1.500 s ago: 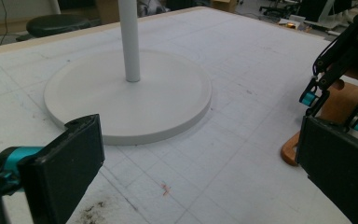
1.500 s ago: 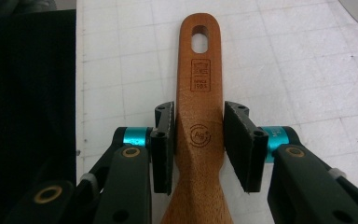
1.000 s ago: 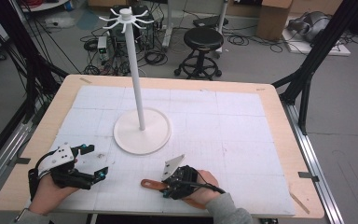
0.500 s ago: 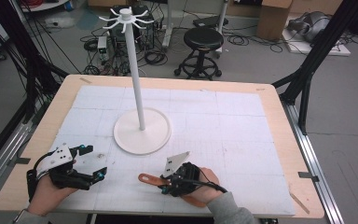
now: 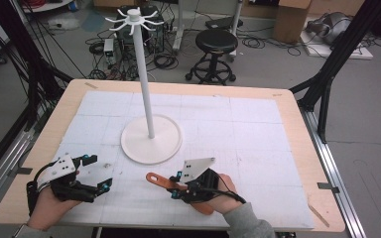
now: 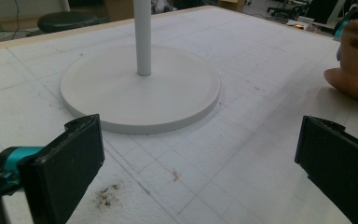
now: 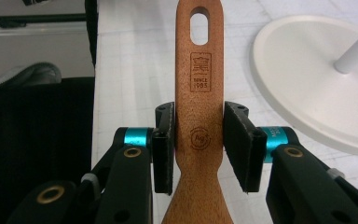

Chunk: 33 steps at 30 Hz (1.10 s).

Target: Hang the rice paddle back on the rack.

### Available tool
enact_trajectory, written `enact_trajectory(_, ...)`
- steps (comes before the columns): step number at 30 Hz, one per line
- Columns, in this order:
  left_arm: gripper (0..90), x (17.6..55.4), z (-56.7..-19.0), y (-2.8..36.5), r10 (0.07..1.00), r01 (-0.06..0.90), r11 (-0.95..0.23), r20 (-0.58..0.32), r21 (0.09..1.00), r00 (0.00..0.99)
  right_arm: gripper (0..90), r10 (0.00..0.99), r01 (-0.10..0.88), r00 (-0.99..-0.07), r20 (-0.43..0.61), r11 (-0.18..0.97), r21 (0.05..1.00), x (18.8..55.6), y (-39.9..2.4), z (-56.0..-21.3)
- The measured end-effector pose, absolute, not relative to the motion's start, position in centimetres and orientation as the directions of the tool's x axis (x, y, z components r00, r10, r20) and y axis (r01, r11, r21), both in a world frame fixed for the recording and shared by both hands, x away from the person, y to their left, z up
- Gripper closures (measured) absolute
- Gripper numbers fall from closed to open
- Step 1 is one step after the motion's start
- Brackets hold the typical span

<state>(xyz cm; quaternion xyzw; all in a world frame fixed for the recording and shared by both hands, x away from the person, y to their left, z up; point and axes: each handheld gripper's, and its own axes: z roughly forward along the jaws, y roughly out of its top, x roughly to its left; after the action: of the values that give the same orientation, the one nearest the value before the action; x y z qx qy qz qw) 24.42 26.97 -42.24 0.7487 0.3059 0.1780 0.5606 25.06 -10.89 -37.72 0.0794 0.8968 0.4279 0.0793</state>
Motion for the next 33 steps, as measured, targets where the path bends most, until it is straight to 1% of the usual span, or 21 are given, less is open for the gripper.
enact_trajectory(15,1.8,24.5,-42.3,27.0,0.659,0.261,-0.186,-0.077,0.947,0.748,64.6,0.244,0.084,-0.968,-0.060,0.540,0.837,25.2,-12.9,-36.0)
enact_trajectory(28,1.8,24.5,-42.4,26.9,0.660,0.263,-0.186,-0.078,0.947,0.747,64.6,0.250,0.059,-0.966,-0.068,0.469,0.881,25.2,-14.3,-34.6)
enact_trajectory(33,1.8,24.5,-42.4,26.9,0.661,0.264,-0.190,-0.076,0.946,0.747,64.6,0.266,0.055,-0.962,-0.065,0.422,0.905,25.1,-14.9,-34.2)
